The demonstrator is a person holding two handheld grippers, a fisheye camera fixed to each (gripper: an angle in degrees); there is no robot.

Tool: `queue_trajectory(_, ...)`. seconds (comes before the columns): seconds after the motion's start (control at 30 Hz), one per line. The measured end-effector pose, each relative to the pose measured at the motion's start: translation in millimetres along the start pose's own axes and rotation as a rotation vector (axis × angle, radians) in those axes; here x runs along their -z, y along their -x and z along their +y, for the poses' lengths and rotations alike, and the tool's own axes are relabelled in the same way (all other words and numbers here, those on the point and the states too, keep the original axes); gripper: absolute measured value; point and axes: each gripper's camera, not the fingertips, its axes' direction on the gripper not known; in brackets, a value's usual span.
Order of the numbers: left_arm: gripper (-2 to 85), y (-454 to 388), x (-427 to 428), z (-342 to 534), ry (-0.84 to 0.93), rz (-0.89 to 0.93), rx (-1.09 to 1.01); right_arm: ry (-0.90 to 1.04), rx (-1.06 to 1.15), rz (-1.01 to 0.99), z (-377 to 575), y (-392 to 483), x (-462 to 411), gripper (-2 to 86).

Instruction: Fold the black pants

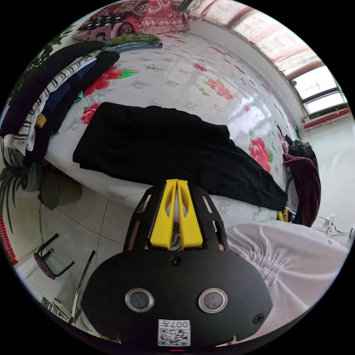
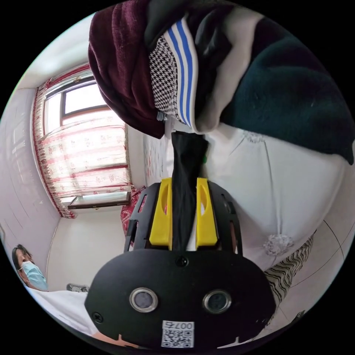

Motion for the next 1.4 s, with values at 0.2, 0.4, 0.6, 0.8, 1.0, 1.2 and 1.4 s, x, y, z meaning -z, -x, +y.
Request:
queue_trajectory(0.2, -1.0, 7, 5, -15, -0.006, -0.002, -0.012, -0.048, -0.055, -0.007, 4, 1, -33, 0.8)
queue_trajectory(0.4, -1.0, 37, 13, -12, -0.035, 0.012, 0.049, 0.071, 0.233, 0.089, 31, 71, -62, -0.5)
queue_trajectory(0.6, -1.0, 95, 15, -1, -0.071, 0.074, 0.244, 0.428, 0.885, 0.116, 147, 209, -144, -0.5)
queue_trajectory(0.8, -1.0, 159, 18, 10, -0.167, 0.174, 0.478, 0.874, 1.216, 0.069, 327, 227, -259, -0.3)
queue_trajectory(1.0, -1.0, 202, 14, 19, -0.2, 0.221, 0.561, 1.217, 1.293, 0.293, 443, 170, -341, 0.0)
queue_trajectory(1.2, -1.0, 213, -2, 23, -0.144, 0.194, 0.506, 1.134, 1.232, 0.222, 447, 180, -342, 0.8)
queue_trajectory(1.4, -1.0, 198, -12, 7, -0.102, 0.169, 0.371, 1.332, 1.493, 0.273, 537, 169, -371, 2.4)
